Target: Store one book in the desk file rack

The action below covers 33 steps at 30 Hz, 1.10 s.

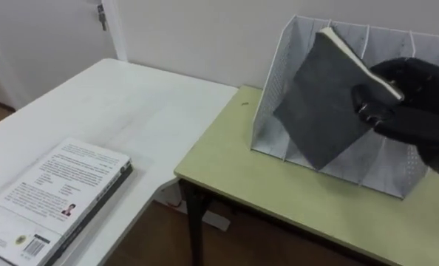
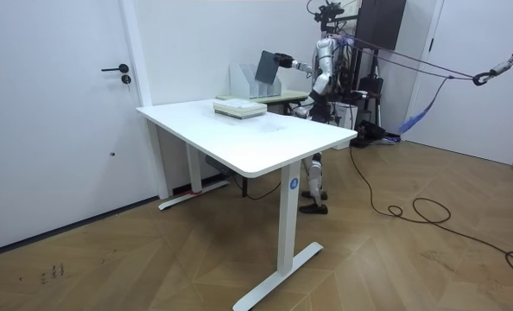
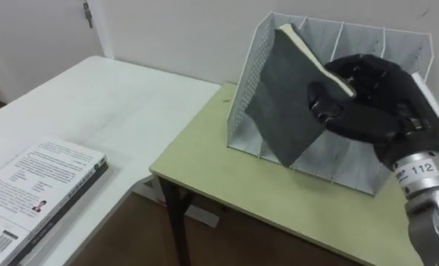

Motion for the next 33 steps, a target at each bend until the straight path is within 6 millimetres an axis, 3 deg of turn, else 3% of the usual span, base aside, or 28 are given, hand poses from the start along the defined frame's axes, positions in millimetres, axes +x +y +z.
replay_keyframes(
  k=[5,16,21,33],
  knots=[
    [-31,8,-13,383,1349,694,0,-2,-7,18,-484,-1136,-1422,100,55,-257,-70,-150,65,-14,1,27,-71,-72,57,-50,-129,68,-84,5],
    [-47,6,-21,459,2037,1526,0,2,-15,59,56,-3431,-3700,100,172,-137,-107,-92,12,-45,-46,25,-67,80,50,-136,-266,94,-31,3],
    [-55,7,-24,383,2317,2308,0,0,-21,76,634,-4303,-4573,100,185,-16,-179,-135,11,-47,-45,26,-67,33,61,-147,-252,96,-27,0],
    [-57,12,-24,961,2448,2582,0,-5,-31,91,1628,-5178,-5905,100,200,-258,-87,-147,5,-89,-47,27,-67,25,70,-166,-260,86,-21,0]
  ],
)
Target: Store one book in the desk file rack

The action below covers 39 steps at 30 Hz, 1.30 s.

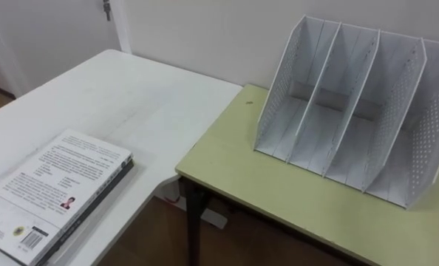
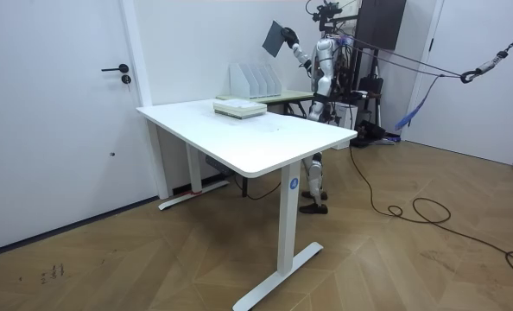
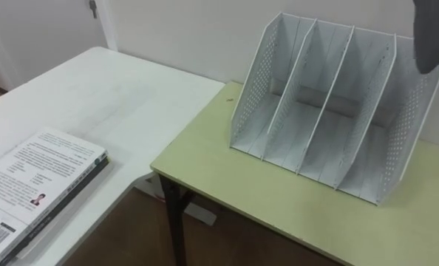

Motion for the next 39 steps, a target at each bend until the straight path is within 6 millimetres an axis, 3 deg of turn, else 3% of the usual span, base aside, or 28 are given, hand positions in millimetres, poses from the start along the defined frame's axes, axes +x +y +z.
replay_keyframes(
  k=[17,31,39],
  knots=[
    [4,1,0,233,-34,-310,0,0,-12,-7,336,246,-991,100,-31,71,-41,-2,-9,30,-28,0,0,-1,3,16,-64,4,-4,0],
    [3,2,0,379,88,-311,0,1,-11,-7,-137,470,-1110,100,-20,-23,16,-11,-27,-46,-130,1,1,-2,7,7,-131,7,3,0],
    [7,3,0,364,77,-172,0,6,-8,-9,-316,859,-709,100,319,-144,23,1,-21,-59,-174,1,0,-6,10,-2,-106,12,-4,0]
  ],
)
